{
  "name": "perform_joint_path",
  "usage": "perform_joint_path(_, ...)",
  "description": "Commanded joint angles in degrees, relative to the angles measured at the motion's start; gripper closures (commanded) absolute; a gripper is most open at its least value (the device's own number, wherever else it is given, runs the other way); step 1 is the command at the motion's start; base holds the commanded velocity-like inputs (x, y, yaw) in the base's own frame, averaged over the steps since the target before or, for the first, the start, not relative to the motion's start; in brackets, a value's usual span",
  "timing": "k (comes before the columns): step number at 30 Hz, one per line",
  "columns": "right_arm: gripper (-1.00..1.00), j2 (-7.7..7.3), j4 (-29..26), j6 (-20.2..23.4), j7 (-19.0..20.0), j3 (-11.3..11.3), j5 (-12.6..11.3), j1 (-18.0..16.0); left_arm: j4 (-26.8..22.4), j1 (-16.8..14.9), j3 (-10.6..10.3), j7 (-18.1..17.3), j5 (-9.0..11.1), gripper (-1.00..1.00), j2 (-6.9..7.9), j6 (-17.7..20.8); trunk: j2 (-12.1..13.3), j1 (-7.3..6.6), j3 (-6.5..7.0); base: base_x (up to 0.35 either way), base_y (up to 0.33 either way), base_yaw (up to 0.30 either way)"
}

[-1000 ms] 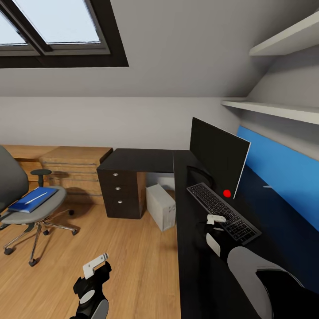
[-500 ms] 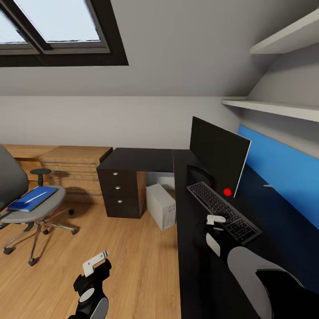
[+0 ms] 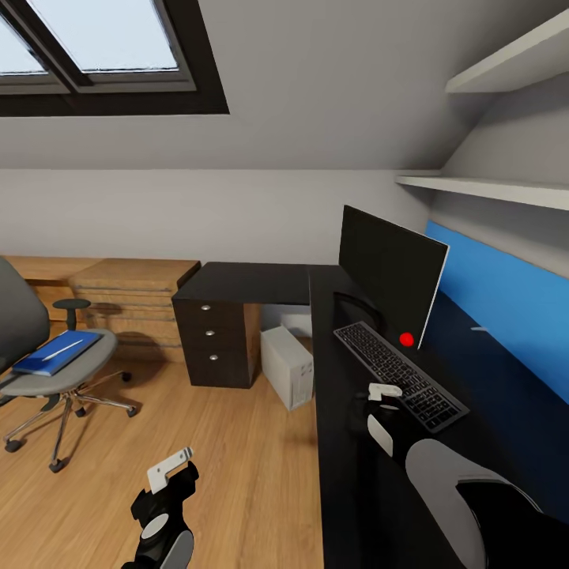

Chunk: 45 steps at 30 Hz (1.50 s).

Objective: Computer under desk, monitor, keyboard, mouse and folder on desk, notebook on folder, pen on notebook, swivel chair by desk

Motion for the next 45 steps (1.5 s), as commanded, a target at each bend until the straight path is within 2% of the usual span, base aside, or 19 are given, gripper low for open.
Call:
perform_joint_path(1,-1.0,0.03,0.3,0.5,-0.2,-0.2,-0.9,0.0,-0.1,-0.1,-0.2,0.4,0.1,-1.0,0.07,0.3,0.0,0.01,-0.07,0.0,0.0,0.0)
perform_joint_path(9,-1.0,0.0,0.2,0.3,-0.2,-0.2,-0.8,0.0,-0.1,-0.1,-0.2,0.4,0.1,-1.0,0.07,0.3,0.0,0.01,-0.07,0.0,0.0,0.0)
perform_joint_path(10,1.0,0.0,0.2,0.3,-0.2,-0.2,-0.8,0.0,-0.1,-0.1,-0.2,0.4,0.1,-1.0,0.07,0.3,0.0,0.01,-0.07,0.0,0.0,0.0)
perform_joint_path(45,1.0,0.12,-0.1,0.3,-0.1,-0.2,-1.0,0.0,-0.1,-0.1,-0.3,0.3,0.1,-1.0,-0.02,0.3,0.0,0.01,-0.07,0.0,0.0,0.0)
